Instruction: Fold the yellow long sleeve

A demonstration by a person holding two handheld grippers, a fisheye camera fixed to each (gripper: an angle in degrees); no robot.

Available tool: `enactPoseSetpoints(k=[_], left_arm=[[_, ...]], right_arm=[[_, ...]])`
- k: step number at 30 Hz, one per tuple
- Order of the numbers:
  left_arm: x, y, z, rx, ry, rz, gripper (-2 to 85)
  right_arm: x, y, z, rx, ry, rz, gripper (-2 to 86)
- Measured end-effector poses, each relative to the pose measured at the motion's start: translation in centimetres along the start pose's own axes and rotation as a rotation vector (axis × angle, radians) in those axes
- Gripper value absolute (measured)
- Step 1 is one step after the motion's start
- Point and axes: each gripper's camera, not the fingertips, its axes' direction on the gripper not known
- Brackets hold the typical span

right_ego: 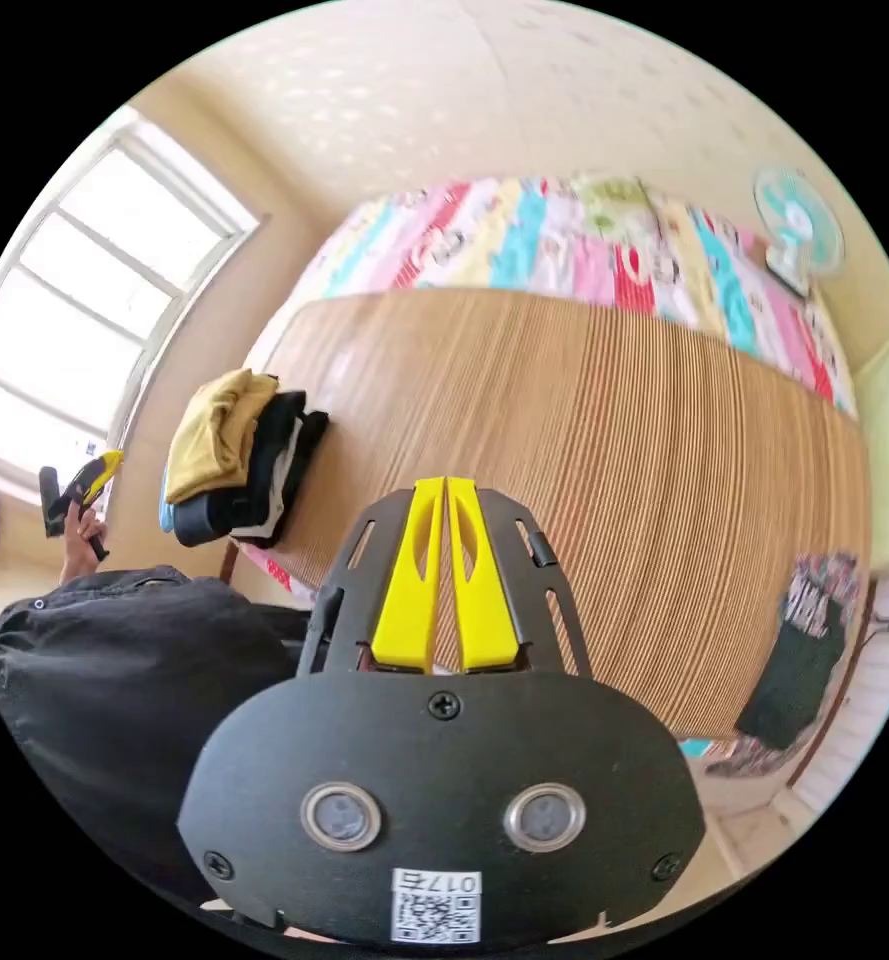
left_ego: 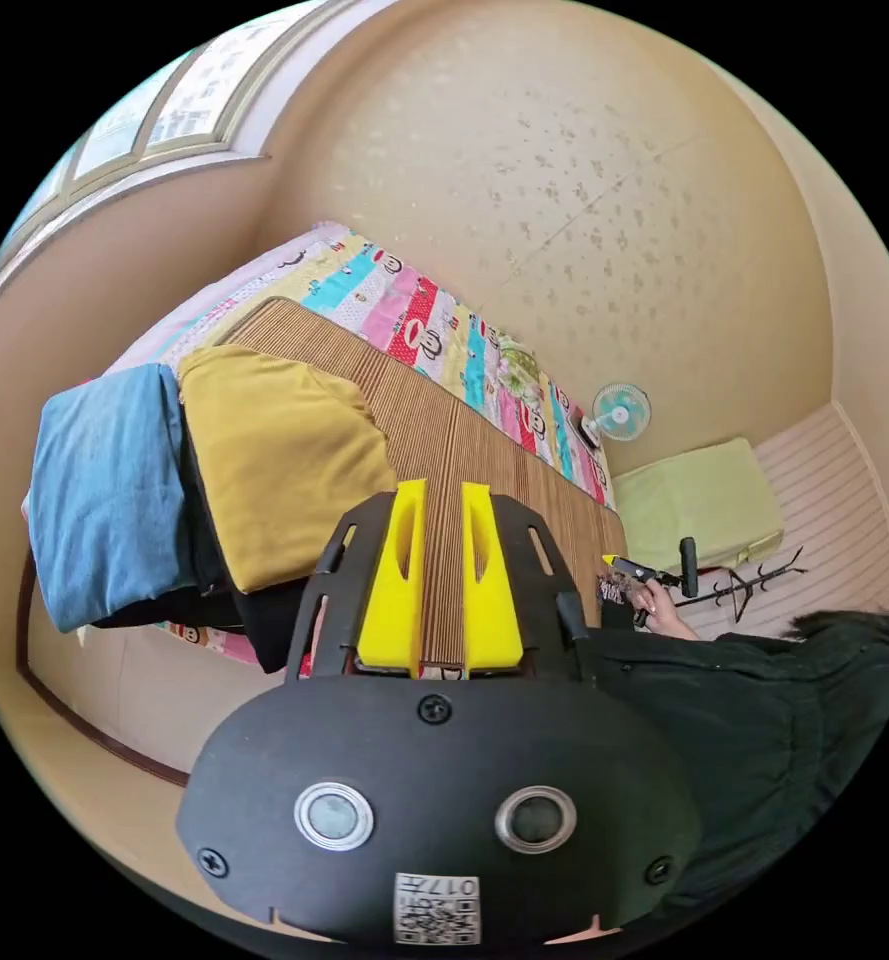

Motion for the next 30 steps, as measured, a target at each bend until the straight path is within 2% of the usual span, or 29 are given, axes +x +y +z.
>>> enactPoseSetpoints(k=[2, 5, 8, 13, 16, 18, 20, 22, 24, 25, 26, 27, 30], left_arm=[[-1.8, -1.0, -1.6, 0.011, 0.010, -0.034, 8.2], [-3.0, -3.1, -2.4, -0.016, 0.016, -0.047, 11.3], [-2.7, -5.8, 0.1, -0.115, 0.060, -0.015, 13.1], [1.0, -11.8, 4.2, -0.213, 0.019, 0.111, 13.8], [3.4, -15.2, 6.5, -0.239, -0.073, 0.178, 13.9], [2.8, -16.3, 11.1, -0.389, -0.167, 0.164, 13.5], [0.7, -15.0, 14.7, -0.529, -0.185, 0.089, 11.0], [-0.6, -13.3, 14.0, -0.470, -0.087, 0.006, 6.5], [-3.2, -11.2, 11.6, -0.438, 0.276, -0.227, 2.7], [-3.5, -10.5, 10.8, -0.408, 0.387, -0.254, 2.2], [-3.5, -8.9, 8.6, -0.351, 0.564, -0.238, 1.5], [-2.7, -7.3, 5.9, -0.319, 0.667, -0.153, 1.0], [0.6, -2.6, -3.4, -0.275, 0.868, 0.159, 0.4]], right_arm=[[-7.5, 0.3, -6.2, 0.311, -0.033, -0.082, 0.4], [-12.5, 4.7, -10.7, 0.580, -0.168, -0.133, 0.4], [-15.1, 11.0, -11.7, 0.724, -0.173, -0.136, 0.4], [-18.2, 20.7, -10.6, 0.750, -0.095, -0.111, 0.4], [-20.2, 25.7, -9.6, 0.725, 0.034, -0.082, 0.5], [-21.1, 28.3, -9.1, 0.738, 0.078, -0.041, 0.5], [-21.5, 31.3, -8.5, 0.780, 0.077, 0.031, 0.6], [-21.5, 33.0, -8.0, 0.811, 0.074, 0.080, 0.6], [-21.6, 34.3, -7.3, 0.822, 0.075, 0.114, 0.6], [-21.7, 34.9, -6.8, 0.823, 0.077, 0.125, 0.6], [-21.8, 35.3, -6.1, 0.821, 0.079, 0.128, 0.6], [-21.8, 35.3, -5.7, 0.818, 0.080, 0.128, 0.6], [-21.6, 34.5, -3.3, 0.774, 0.049, 0.133, 0.6]])
